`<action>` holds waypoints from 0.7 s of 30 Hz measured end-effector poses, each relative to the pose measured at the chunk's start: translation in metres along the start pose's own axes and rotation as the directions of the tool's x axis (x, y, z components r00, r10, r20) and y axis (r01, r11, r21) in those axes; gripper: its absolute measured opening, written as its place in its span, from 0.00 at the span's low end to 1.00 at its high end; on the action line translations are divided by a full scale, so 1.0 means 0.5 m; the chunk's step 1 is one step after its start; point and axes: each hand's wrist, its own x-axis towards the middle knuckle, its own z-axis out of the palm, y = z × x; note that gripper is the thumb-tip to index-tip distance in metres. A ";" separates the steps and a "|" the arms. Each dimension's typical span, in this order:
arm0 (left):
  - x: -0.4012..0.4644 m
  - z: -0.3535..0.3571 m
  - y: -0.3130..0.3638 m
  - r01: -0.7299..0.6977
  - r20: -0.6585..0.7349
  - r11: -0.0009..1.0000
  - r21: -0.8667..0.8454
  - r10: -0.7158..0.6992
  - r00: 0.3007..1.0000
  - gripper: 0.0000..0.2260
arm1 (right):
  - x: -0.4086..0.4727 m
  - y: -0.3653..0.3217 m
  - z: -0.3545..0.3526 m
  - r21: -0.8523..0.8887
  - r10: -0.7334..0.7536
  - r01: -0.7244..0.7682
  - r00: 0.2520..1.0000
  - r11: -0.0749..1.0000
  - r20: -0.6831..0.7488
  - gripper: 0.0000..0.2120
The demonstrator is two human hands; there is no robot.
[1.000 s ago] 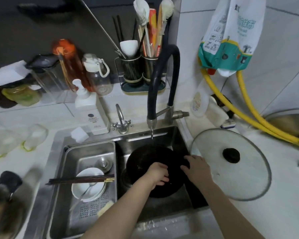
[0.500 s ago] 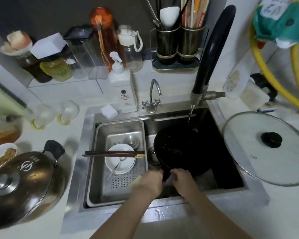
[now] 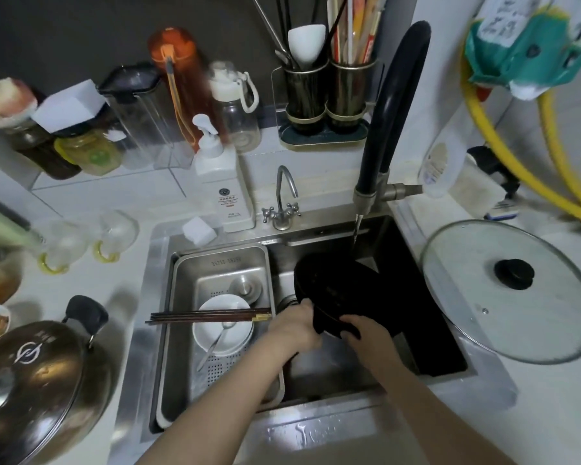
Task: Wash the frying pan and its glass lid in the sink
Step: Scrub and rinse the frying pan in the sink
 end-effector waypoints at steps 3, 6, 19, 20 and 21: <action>0.004 -0.059 0.048 -0.066 0.023 0.995 0.073 0.064 0.998 0.19 | 0.018 -0.005 -0.029 0.021 0.011 -0.011 1.000 1.000 -0.015 0.19; 0.008 -0.103 0.093 -0.074 0.036 0.992 0.107 0.070 0.997 0.16 | 0.033 0.000 -0.059 0.017 0.001 -0.001 1.000 1.000 -0.010 0.17; 0.050 -0.186 0.184 -0.140 0.023 0.776 0.615 0.160 0.987 0.16 | 0.104 -0.015 -0.159 0.163 -0.064 0.058 0.997 0.985 0.032 0.13; 0.050 -0.185 0.184 -0.126 -0.004 0.731 0.671 0.174 0.985 0.16 | 0.111 -0.022 -0.161 0.173 -0.073 0.067 0.997 0.983 0.023 0.12; 0.048 -0.183 0.184 -0.110 -0.032 0.673 0.731 0.195 0.980 0.14 | 0.119 -0.030 -0.162 0.177 -0.087 0.083 0.996 0.981 0.014 0.12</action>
